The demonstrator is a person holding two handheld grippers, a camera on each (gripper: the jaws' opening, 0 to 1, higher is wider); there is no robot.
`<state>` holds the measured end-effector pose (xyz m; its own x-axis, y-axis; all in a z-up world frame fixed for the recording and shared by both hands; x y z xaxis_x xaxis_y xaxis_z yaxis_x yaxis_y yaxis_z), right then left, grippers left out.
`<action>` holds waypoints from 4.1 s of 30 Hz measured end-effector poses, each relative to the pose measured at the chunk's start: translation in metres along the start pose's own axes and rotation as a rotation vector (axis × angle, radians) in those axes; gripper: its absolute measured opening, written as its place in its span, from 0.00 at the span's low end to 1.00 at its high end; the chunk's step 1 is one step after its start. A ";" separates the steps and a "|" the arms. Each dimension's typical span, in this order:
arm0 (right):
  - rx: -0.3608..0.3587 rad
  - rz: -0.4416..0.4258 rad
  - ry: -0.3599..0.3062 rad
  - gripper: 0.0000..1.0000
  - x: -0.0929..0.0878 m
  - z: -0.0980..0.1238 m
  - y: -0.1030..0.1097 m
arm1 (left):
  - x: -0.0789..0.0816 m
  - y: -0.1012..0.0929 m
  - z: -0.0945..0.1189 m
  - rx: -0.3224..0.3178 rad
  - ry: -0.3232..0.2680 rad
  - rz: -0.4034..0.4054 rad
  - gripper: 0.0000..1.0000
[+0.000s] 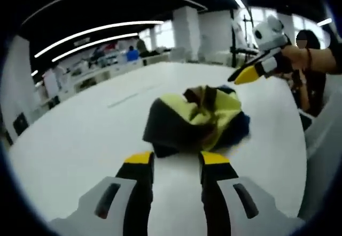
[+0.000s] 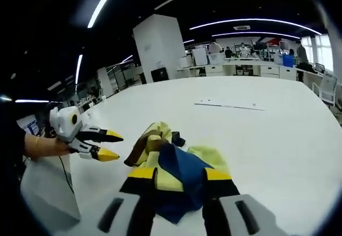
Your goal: Fold the garment on the visible template until the final outline fits inside the template.
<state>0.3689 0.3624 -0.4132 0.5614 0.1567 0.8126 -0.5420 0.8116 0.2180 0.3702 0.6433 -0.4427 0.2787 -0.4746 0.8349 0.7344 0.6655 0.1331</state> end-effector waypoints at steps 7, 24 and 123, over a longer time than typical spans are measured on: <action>-0.007 0.025 0.021 0.28 0.000 -0.006 -0.003 | 0.002 -0.006 -0.013 -0.008 0.032 -0.140 0.25; -0.085 0.185 0.115 0.11 -0.003 -0.021 -0.008 | 0.006 -0.006 -0.037 0.042 0.058 -0.327 0.10; -0.268 -0.187 -0.009 0.60 0.056 -0.060 -0.131 | 0.076 0.116 -0.133 0.189 -0.082 0.377 0.52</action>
<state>0.5084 0.2986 -0.4289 0.6294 -0.0136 0.7769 -0.2453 0.9452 0.2153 0.5590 0.6078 -0.4349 0.4503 -0.1355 0.8825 0.4623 0.8810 -0.1006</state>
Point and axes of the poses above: the point that each gripper's makers call its tool centre point, and the gripper's own axes: z roughly backward along the fingers, y roughly to its left, x roughly out of its top, the point moved 9 cm from there along z, roughly backward along the fingers, and after that the axes turned 5 degrees about y, right-handed, at the moved point
